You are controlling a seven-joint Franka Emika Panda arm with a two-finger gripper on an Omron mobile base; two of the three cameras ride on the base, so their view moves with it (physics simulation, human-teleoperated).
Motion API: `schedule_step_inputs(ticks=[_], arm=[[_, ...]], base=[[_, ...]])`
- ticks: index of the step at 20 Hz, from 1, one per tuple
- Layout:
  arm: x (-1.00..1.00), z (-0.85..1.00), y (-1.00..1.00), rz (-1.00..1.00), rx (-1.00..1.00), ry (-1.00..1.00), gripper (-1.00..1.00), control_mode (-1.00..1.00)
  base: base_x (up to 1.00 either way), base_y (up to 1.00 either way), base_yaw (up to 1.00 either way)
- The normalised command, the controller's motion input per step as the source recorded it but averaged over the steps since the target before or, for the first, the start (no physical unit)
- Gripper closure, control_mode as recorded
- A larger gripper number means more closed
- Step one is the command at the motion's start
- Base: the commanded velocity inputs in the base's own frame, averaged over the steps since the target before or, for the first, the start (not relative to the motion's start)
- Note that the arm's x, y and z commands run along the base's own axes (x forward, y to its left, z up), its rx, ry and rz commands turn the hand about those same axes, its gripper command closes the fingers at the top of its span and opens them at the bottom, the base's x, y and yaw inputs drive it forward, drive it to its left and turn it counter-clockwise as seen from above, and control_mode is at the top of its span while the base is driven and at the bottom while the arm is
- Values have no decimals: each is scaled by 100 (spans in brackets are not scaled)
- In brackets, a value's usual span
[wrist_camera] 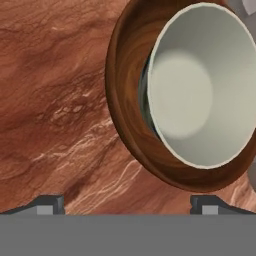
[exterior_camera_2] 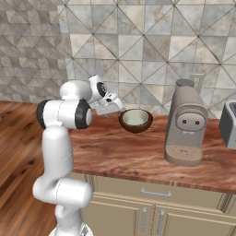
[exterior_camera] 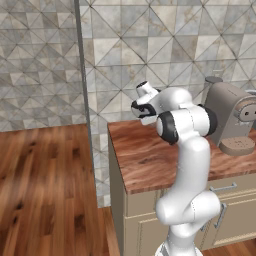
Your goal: Pick up the bowls on the counter and stack them on top of one another in the open cabinet. Place the smaller bowl on top of the larger bowl.
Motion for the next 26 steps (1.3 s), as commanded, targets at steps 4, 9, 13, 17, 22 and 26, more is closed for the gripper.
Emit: schedule_step_inputs(ticks=[4, 9, 13, 17, 22, 26], arm=[[17, -9, 0, 0, 0, 0, -100, -100], [17, -8, 0, 0, 0, 0, -100, -100], [15, -10, 0, 0, 0, 0, -100, -100], [15, -11, 0, 0, 0, 0, -100, -100], [14, -13, 0, -1, 0, 0, -100, -100], [14, -12, 0, 0, 0, 0, -100, -100]], base=[[0, 0, 0], [0, 0, 0], [0, 0, 0], [0, 0, 0], [0, 0, 0], [0, 0, 0]])
